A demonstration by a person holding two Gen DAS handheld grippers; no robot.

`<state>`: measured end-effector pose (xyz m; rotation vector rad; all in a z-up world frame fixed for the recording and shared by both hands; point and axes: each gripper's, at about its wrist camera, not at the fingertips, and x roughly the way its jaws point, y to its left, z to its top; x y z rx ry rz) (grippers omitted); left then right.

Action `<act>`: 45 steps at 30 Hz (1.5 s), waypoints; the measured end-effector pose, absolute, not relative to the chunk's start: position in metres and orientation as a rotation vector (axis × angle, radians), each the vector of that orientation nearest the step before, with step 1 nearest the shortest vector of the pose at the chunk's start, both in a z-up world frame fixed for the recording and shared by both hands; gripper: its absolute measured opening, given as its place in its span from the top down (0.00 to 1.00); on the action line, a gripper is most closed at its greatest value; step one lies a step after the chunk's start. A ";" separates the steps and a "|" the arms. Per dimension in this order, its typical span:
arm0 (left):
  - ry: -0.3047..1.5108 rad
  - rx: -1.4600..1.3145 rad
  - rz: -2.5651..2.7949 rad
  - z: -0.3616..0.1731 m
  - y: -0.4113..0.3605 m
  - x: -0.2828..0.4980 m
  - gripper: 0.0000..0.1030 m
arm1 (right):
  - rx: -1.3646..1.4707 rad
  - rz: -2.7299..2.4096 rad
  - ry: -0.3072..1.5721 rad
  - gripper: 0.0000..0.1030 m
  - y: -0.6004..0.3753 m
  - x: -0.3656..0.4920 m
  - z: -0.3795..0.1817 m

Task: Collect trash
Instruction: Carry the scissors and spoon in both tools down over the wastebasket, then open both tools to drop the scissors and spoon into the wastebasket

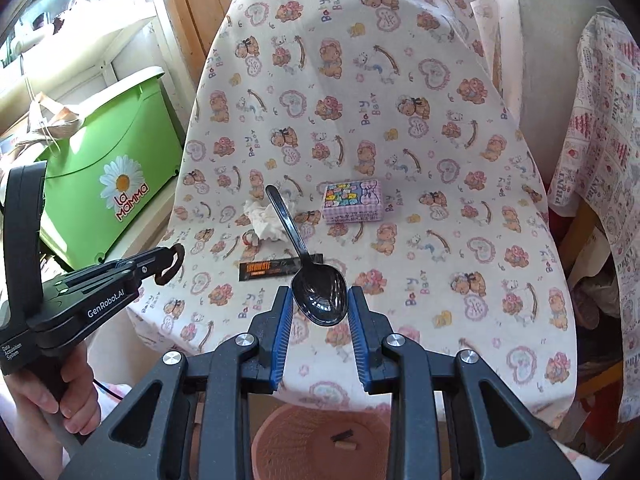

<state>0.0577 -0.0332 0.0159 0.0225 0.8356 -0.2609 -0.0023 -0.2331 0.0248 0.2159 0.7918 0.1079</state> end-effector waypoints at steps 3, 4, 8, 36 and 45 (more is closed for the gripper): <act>0.823 0.017 -0.221 0.013 -0.028 0.041 0.96 | 0.165 0.097 0.810 0.71 -0.228 -0.021 0.020; 0.825 0.011 -0.221 0.012 -0.026 0.036 0.96 | 0.146 0.088 0.810 0.71 -0.226 -0.028 0.017; 0.867 -0.021 -0.267 0.004 -0.023 0.021 0.96 | 0.128 0.022 0.797 0.71 -0.221 -0.056 0.012; 1.313 0.089 -0.368 -0.127 -0.065 0.003 0.96 | 0.229 0.107 1.406 0.71 -0.208 -0.041 -0.159; 1.454 0.139 -0.335 -0.178 -0.070 -0.002 0.96 | 0.280 0.071 1.556 0.71 -0.213 -0.030 -0.216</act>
